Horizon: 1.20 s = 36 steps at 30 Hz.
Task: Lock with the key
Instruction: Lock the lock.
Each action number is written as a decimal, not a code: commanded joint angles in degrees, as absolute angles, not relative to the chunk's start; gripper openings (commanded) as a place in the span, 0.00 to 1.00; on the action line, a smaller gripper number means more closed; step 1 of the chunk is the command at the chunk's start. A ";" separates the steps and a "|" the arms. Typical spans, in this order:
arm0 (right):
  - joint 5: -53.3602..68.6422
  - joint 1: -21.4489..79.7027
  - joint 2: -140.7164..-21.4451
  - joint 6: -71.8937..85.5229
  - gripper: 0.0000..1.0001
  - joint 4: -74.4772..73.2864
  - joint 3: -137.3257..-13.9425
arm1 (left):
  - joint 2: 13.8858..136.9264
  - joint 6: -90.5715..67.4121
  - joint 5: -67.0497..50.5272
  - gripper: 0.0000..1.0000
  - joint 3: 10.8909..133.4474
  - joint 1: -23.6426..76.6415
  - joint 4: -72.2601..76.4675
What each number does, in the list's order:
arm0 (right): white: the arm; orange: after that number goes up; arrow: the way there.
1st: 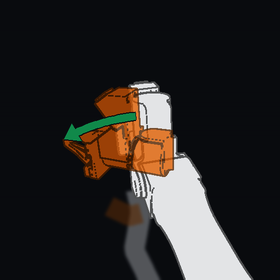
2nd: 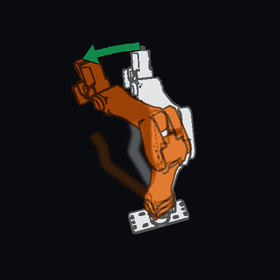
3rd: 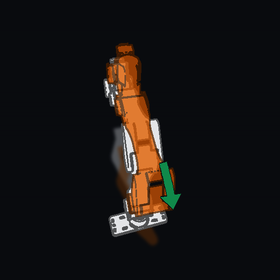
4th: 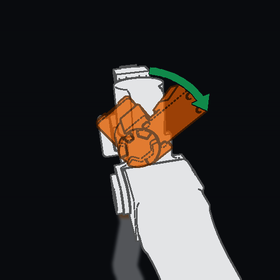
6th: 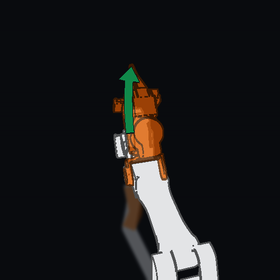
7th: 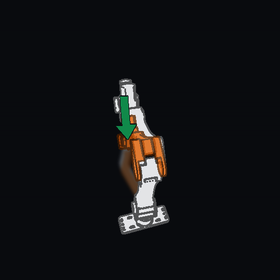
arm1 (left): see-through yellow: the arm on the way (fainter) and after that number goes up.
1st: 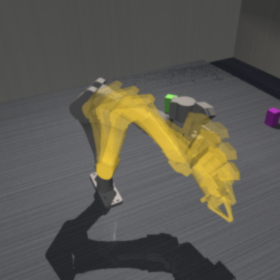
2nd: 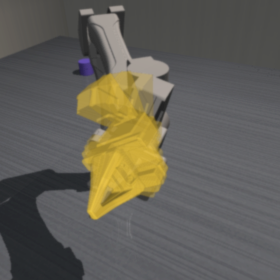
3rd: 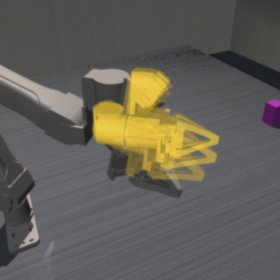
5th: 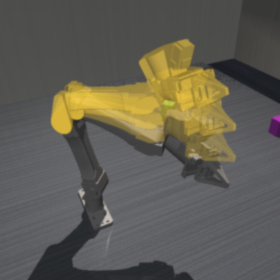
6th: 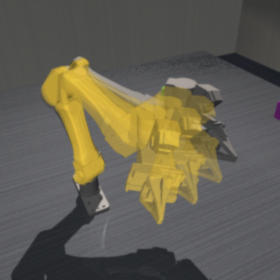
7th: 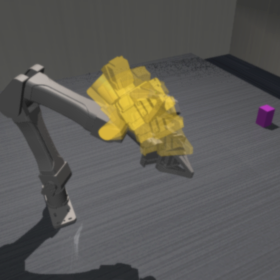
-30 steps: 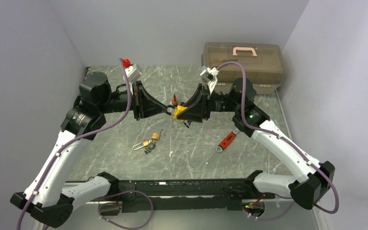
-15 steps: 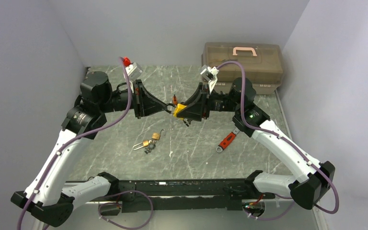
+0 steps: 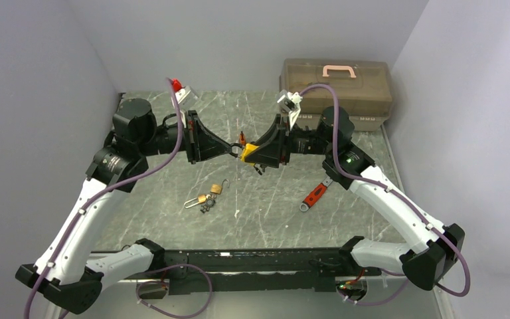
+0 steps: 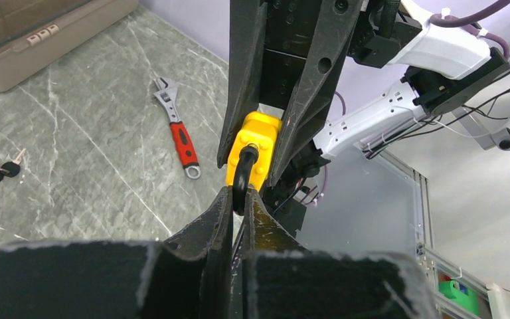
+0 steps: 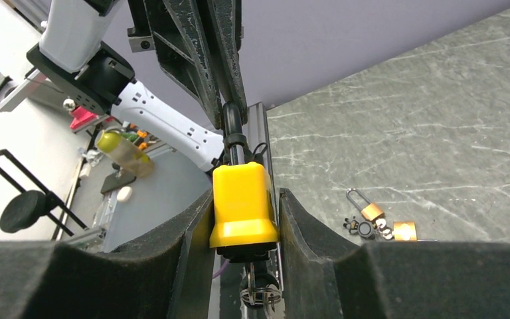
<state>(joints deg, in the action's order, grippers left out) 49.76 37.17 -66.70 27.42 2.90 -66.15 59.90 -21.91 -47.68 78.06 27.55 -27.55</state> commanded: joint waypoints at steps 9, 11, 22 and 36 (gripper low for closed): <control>53.00 38.55 -69.35 39.44 0.00 26.67 -70.98 | 61.19 -16.71 -48.17 0.00 76.79 32.15 -34.58; 53.23 38.49 -69.43 40.15 0.00 27.40 -70.94 | 61.25 -16.08 -47.77 0.00 76.65 32.80 -34.89; 55.32 38.11 -71.75 46.72 0.00 35.31 -71.58 | 60.74 -13.00 -43.81 0.00 75.03 34.79 -36.57; 58.83 38.06 -71.89 52.35 0.00 42.07 -71.66 | 60.86 -10.08 -37.70 0.00 73.14 34.80 -38.64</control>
